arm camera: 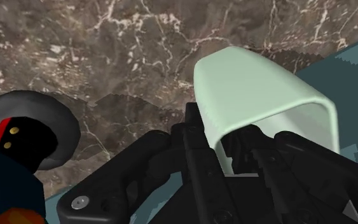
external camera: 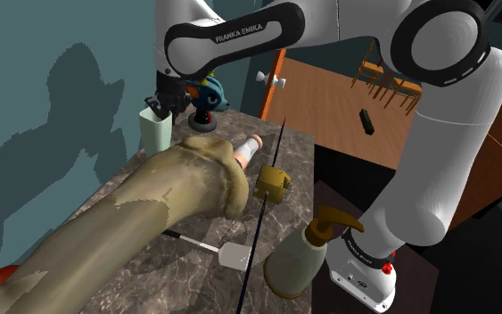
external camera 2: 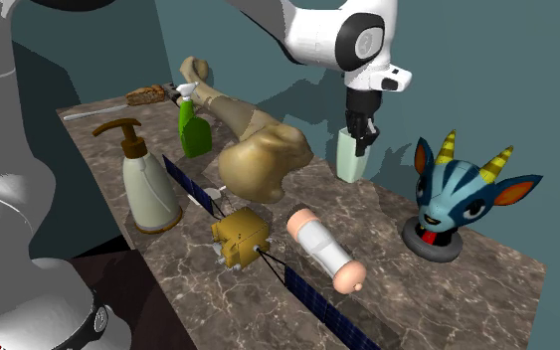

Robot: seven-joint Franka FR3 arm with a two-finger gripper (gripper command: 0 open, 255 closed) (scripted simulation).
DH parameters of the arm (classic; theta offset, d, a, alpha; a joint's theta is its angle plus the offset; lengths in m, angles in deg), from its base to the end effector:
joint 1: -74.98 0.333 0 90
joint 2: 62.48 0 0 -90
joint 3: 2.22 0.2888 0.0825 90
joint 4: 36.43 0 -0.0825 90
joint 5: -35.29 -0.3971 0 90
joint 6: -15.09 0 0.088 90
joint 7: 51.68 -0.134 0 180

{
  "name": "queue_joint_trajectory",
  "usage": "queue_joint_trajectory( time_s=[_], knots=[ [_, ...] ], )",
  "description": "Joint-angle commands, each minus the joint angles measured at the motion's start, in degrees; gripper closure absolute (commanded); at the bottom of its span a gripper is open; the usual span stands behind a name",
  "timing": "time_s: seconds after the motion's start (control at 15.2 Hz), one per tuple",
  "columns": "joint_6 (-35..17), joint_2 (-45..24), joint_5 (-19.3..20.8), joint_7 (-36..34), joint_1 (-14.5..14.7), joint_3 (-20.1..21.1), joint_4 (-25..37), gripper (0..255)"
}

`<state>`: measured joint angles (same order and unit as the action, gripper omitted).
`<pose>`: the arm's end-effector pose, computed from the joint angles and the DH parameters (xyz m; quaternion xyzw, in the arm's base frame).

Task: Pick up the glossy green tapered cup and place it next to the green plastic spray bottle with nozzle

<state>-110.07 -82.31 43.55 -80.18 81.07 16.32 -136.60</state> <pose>0.6090 0.2566 0.3347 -0.9984 0.0073 -0.0527 0.0178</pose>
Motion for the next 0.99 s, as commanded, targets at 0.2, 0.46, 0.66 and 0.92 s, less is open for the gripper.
queue_joint_trajectory(
  time_s=[0.2,0.46,0.66,0.92],
  knots=[
    [3.3,1.4,-0.7,0.5,-0.2,0.3,2.0,255],
    [6.1,2.3,-1.1,0.8,-0.2,0.4,3.9,255],
    [8.2,2.8,-1.4,1.0,-0.2,0.5,5.5,255],
    [11.0,3.4,-1.7,1.3,-0.2,0.7,7.9,255]
  ],
)
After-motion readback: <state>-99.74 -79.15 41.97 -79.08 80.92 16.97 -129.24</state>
